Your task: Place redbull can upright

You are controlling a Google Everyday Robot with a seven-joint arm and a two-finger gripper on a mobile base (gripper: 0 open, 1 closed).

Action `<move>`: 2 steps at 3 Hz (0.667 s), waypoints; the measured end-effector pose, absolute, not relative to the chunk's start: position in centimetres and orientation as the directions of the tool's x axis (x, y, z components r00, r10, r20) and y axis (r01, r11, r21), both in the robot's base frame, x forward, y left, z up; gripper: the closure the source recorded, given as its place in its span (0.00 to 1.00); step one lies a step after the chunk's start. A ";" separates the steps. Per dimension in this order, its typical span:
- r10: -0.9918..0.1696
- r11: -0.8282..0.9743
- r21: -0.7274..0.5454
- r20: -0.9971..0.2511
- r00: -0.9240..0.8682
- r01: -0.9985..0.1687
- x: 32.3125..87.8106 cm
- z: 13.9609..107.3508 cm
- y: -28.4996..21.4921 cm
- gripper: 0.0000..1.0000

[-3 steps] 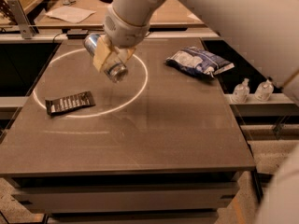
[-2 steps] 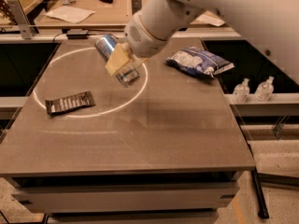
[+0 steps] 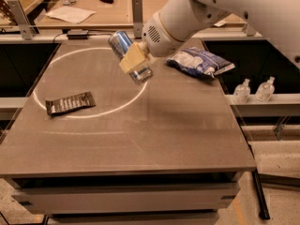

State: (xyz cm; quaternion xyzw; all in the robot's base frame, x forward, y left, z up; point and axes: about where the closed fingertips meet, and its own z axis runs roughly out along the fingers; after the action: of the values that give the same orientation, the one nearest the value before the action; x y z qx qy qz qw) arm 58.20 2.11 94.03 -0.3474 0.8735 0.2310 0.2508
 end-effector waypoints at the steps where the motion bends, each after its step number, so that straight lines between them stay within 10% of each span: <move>1: -0.493 0.654 0.202 -0.618 -0.613 -0.729 58.2 93.7 1.8 1.00; 2: -0.463 0.630 0.180 -0.695 -0.551 -0.756 57.7 93.4 1.2 1.00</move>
Offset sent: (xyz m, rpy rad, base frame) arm -0.0066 -0.0393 0.0018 0.1384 -0.3603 0.1139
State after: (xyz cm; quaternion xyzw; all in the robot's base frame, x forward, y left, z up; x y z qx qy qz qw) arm 57.72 1.16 93.44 -0.3592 0.8481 0.2372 0.3091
